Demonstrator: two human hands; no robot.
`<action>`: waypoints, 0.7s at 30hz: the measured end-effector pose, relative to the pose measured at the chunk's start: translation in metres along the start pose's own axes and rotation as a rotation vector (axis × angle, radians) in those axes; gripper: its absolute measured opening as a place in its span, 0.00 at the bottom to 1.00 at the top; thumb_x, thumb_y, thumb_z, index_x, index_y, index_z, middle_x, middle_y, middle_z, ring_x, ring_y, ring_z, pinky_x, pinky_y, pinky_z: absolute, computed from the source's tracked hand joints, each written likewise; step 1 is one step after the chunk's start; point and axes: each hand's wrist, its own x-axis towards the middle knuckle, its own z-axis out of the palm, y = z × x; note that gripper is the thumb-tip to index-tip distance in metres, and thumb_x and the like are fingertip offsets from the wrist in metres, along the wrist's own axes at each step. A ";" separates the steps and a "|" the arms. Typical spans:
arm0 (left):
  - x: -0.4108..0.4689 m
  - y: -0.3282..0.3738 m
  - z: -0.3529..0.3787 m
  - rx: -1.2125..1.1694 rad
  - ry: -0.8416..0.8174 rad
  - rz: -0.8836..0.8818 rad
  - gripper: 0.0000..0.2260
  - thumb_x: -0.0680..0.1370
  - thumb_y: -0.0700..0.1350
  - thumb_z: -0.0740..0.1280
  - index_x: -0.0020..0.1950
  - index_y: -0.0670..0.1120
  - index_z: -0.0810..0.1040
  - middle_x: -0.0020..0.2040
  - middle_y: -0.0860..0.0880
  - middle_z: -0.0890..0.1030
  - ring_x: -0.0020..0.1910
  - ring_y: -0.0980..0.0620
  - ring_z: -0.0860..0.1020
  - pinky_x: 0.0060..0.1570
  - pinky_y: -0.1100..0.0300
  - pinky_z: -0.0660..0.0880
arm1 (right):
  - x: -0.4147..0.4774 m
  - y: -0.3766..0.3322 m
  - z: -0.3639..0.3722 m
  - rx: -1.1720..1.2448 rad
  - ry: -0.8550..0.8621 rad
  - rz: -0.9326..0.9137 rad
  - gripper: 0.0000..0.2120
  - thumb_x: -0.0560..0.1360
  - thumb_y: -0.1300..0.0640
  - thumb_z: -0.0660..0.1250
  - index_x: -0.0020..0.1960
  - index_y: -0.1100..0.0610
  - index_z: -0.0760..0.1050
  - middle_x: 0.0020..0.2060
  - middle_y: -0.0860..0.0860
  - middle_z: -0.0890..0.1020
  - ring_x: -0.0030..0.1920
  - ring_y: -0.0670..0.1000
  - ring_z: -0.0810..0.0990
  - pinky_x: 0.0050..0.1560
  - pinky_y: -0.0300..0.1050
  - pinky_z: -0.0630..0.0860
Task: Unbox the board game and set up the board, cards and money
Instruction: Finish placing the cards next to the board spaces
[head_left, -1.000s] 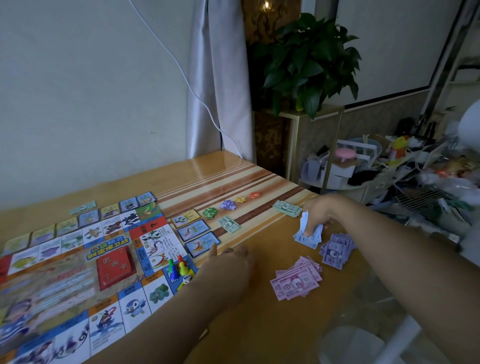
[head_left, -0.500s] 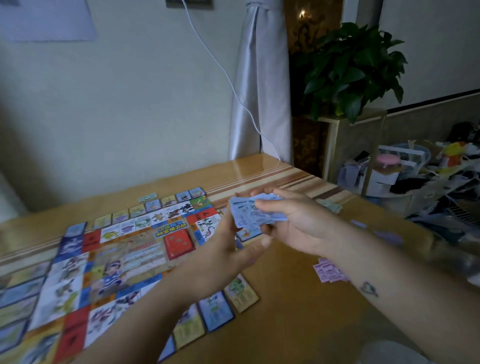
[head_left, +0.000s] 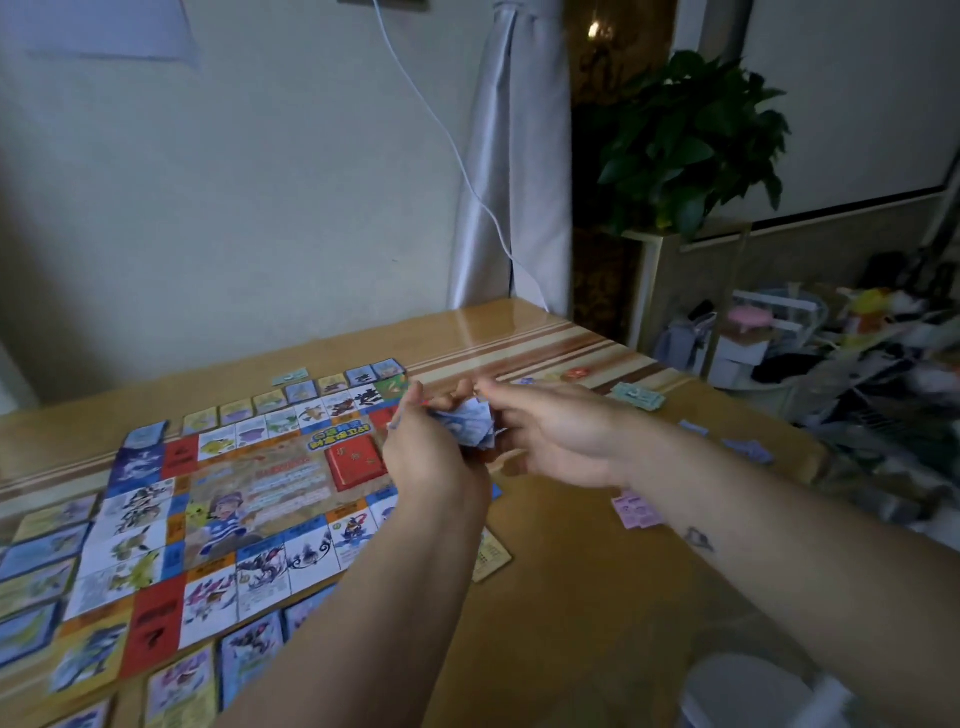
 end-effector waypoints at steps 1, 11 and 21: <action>0.000 -0.004 0.006 -0.074 0.007 -0.082 0.11 0.83 0.38 0.54 0.52 0.45 0.75 0.31 0.49 0.71 0.32 0.51 0.74 0.46 0.51 0.76 | 0.000 -0.005 -0.020 -0.072 0.021 0.016 0.13 0.80 0.52 0.57 0.55 0.58 0.76 0.44 0.53 0.80 0.40 0.48 0.77 0.39 0.40 0.71; 0.005 -0.044 0.013 -0.097 -0.001 -0.510 0.11 0.83 0.45 0.57 0.45 0.40 0.71 0.34 0.44 0.69 0.29 0.55 0.61 0.36 0.64 0.65 | 0.019 0.009 -0.198 -1.419 0.441 0.660 0.26 0.73 0.51 0.72 0.65 0.64 0.72 0.56 0.56 0.77 0.47 0.53 0.77 0.45 0.44 0.75; 0.011 -0.051 0.015 0.027 -0.060 -0.457 0.11 0.80 0.47 0.63 0.59 0.44 0.74 0.36 0.45 0.70 0.29 0.53 0.69 0.37 0.48 0.76 | 0.042 0.022 -0.221 -1.265 0.331 0.935 0.36 0.70 0.46 0.73 0.70 0.63 0.66 0.59 0.56 0.75 0.56 0.55 0.74 0.56 0.47 0.72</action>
